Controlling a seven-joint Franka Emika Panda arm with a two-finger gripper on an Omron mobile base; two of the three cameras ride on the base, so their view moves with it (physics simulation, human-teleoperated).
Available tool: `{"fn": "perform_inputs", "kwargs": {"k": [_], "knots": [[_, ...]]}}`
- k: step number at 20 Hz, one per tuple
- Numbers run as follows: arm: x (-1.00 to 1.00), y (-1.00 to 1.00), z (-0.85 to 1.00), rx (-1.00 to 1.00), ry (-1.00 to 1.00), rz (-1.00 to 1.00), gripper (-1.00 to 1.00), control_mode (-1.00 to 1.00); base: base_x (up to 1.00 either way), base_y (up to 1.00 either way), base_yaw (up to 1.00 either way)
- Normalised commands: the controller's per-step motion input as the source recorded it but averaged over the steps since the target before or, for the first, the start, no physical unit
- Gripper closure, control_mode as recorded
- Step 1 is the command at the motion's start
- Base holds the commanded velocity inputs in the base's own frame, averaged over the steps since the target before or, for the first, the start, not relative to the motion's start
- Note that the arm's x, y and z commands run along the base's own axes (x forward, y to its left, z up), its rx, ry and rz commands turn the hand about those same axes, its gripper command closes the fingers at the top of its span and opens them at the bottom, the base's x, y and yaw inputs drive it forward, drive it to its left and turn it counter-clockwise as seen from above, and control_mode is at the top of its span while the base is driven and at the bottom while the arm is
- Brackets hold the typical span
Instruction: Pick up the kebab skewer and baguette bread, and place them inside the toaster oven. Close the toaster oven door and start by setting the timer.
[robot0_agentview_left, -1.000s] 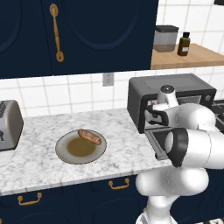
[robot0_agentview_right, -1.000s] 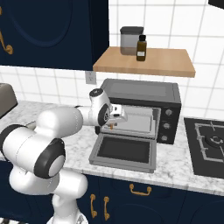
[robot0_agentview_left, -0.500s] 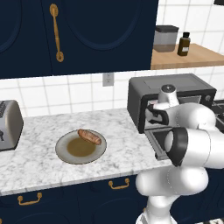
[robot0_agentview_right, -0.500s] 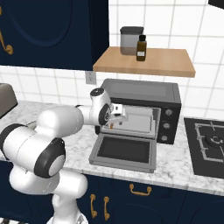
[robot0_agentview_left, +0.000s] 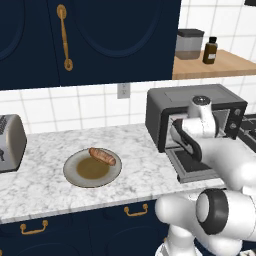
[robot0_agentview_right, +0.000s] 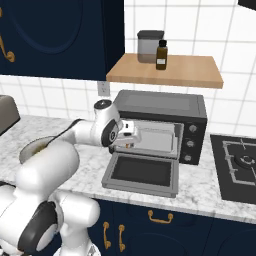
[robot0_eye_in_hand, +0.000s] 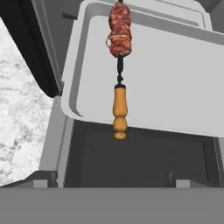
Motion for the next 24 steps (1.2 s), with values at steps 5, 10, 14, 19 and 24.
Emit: {"fn": "perform_inputs", "kwargs": {"k": [5, 10, 14, 19, 24], "knots": [[-0.84, 0.62, 0.3, 0.0, -0.05, 0.0, -1.0, -1.0, 0.0, 0.0, 0.0], [-0.67, 0.95, 0.08, 0.0, 0.0, -0.01, -1.0, -1.0, 0.0, 0.0, 0.0], [-0.07, 1.0, 0.04, 0.0, 0.04, 0.0, -1.0, -1.0, 0.0, 0.0, 0.0], [0.09, 1.0, 0.05, 0.0, 0.02, 0.02, -1.0, -1.0, 0.0, 0.0, 0.0], [0.39, 0.86, 0.04, 0.0, 0.05, 0.14, -1.0, -1.0, 0.0, 0.0, 0.0]]}}
